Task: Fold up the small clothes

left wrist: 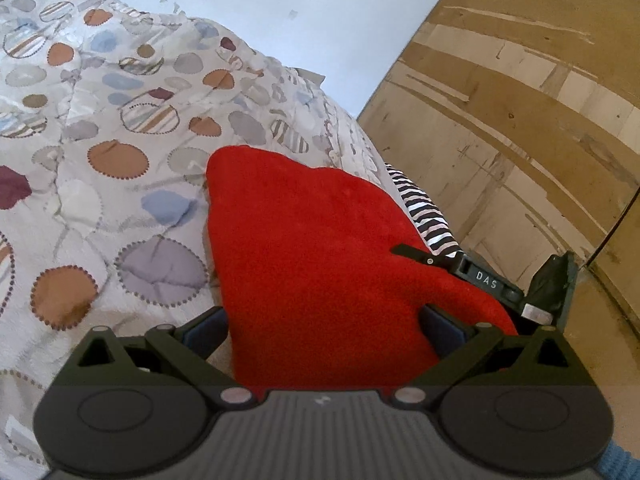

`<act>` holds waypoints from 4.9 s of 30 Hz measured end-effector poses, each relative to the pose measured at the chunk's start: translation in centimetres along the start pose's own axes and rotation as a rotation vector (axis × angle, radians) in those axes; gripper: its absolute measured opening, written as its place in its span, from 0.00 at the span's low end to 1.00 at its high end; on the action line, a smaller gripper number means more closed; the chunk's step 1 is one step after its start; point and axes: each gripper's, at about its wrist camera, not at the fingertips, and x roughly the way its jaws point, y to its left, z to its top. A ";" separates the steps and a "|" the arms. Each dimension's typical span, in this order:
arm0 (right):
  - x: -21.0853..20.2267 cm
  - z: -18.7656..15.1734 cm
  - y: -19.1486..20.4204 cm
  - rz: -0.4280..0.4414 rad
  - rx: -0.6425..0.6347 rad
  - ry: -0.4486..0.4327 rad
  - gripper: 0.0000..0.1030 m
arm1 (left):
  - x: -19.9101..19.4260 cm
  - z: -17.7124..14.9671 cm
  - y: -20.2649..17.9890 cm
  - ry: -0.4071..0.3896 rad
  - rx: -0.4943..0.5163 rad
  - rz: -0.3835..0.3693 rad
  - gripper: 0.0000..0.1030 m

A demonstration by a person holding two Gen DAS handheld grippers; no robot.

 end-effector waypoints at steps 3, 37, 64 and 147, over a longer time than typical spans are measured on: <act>0.1 -0.2 -0.2 0.005 0.002 -0.006 0.99 | 0.3 -0.1 -0.1 0.000 -0.002 -0.002 1.00; 0.1 -0.6 -0.3 0.004 -0.010 -0.022 1.00 | -0.6 1.2 0.2 0.005 -0.021 -0.008 0.99; -0.6 -0.2 0.7 0.033 0.021 0.016 0.68 | 5.1 3.0 2.9 0.188 -0.159 -0.093 0.93; -1.7 0.7 20.6 0.008 -0.323 -0.238 0.99 | -13.4 7.5 2.6 -0.244 0.181 0.428 0.99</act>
